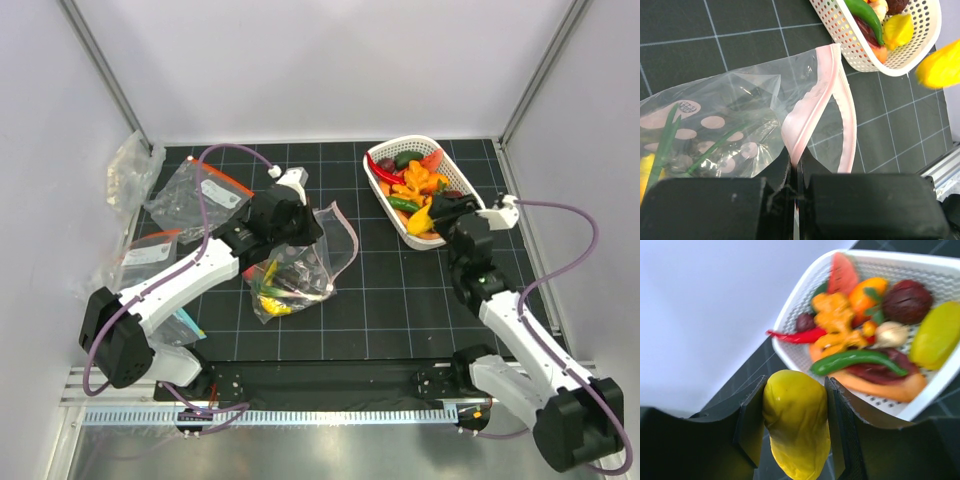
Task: Place the food in the zip-top bag and seal the zipper
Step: Place the fake fruit in the zipper food storage bag.
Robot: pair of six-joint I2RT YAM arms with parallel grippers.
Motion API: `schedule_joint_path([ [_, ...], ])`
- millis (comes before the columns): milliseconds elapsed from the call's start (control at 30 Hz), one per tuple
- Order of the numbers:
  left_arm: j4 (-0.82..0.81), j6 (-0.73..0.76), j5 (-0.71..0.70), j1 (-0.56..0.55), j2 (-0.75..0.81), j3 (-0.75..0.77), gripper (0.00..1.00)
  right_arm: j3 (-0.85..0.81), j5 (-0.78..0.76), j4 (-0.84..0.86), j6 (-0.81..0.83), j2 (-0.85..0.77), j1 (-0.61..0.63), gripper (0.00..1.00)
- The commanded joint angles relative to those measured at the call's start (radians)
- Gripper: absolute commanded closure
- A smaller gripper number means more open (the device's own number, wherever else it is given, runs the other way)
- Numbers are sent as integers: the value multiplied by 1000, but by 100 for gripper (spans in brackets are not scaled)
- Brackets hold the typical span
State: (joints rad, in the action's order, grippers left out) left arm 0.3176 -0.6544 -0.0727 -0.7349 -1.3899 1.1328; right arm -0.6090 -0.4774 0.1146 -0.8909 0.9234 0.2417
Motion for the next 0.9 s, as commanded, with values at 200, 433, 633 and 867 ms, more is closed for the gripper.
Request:
schedule_joint_path([
  [200, -52, -33, 68, -21, 16, 25, 96, 18, -2, 341, 299, -63, 301, 84],
  [433, -51, -33, 111, -21, -14, 39, 96, 40, 191, 525, 443, -51, 429, 84],
  [633, -61, -45, 166, -18, -34, 47, 97, 55, 232, 585, 498, -64, 467, 89],
  [867, -64, -74, 229, 29, -6, 39, 98, 32, 234, 611, 540, 54, 531, 92],
])
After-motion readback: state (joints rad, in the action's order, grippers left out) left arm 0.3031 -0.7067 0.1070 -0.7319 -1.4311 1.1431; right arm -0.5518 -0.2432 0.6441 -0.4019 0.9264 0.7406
